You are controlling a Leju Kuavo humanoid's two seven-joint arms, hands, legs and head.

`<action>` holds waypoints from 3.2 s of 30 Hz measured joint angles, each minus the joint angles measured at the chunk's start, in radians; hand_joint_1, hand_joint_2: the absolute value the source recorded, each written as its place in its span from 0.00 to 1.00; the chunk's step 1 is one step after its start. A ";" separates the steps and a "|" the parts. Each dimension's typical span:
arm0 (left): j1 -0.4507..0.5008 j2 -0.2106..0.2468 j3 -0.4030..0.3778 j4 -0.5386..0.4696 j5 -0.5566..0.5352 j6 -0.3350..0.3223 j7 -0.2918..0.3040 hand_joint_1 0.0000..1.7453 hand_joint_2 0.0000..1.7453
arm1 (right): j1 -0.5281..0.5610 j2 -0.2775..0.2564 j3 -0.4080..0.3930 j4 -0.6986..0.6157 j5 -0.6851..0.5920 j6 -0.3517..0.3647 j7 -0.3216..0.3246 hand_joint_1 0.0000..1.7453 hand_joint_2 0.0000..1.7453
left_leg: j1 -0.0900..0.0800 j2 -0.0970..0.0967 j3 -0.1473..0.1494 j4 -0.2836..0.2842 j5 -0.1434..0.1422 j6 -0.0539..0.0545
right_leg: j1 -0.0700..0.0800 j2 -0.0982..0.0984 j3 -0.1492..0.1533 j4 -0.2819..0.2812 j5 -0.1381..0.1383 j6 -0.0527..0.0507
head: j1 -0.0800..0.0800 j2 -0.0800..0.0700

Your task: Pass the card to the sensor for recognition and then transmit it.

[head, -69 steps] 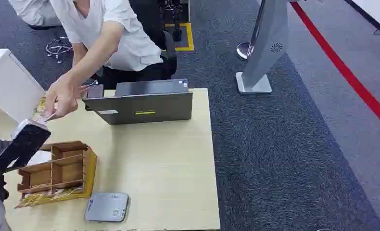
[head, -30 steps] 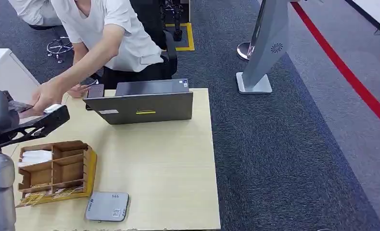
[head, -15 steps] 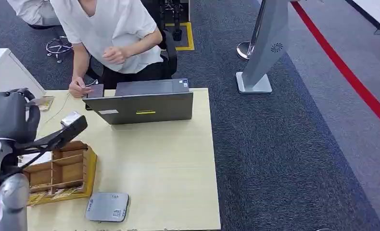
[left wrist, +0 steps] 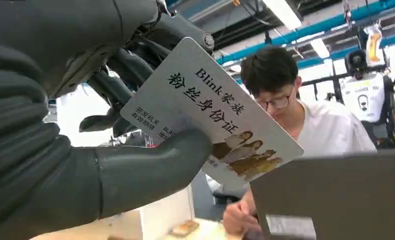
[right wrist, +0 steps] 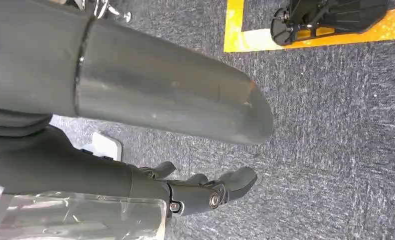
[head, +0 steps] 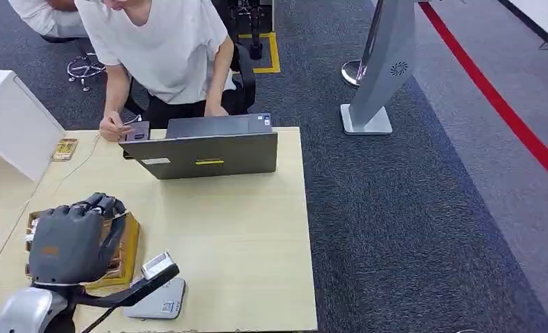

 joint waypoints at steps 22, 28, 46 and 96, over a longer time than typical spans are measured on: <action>0.115 0.013 -0.003 0.226 0.001 -0.023 0.010 1.00 1.00 | -0.001 0.009 0.003 -0.016 0.043 0.007 0.000 0.00 0.00 | 0.000 0.000 -0.001 0.000 0.000 0.000 | 0.000 -0.001 0.000 0.000 0.000 0.000 | 0.000 0.000; 0.128 0.020 -0.010 0.266 -0.002 -0.067 0.038 1.00 1.00 | -0.001 0.009 0.009 -0.016 0.052 0.007 0.001 0.00 0.00 | 0.000 0.000 -0.001 0.000 0.000 0.000 | 0.000 -0.001 0.000 0.000 0.000 0.000 | 0.000 0.000; 0.130 0.020 -0.010 0.317 0.001 -0.173 0.059 1.00 1.00 | -0.002 0.009 0.029 -0.016 0.068 0.007 0.002 0.00 0.00 | 0.000 -0.001 -0.001 0.000 0.000 0.000 | 0.000 -0.001 0.000 0.000 0.000 0.000 | 0.000 0.000; -0.621 0.071 -0.183 0.249 -0.067 -0.166 0.212 0.00 1.00 | 0.002 0.015 0.032 0.006 0.100 0.019 0.044 0.00 1.00 | 0.000 -0.001 -0.004 0.001 0.005 -0.001 | 0.000 -0.001 -0.003 0.000 0.005 0.000 | 0.000 0.000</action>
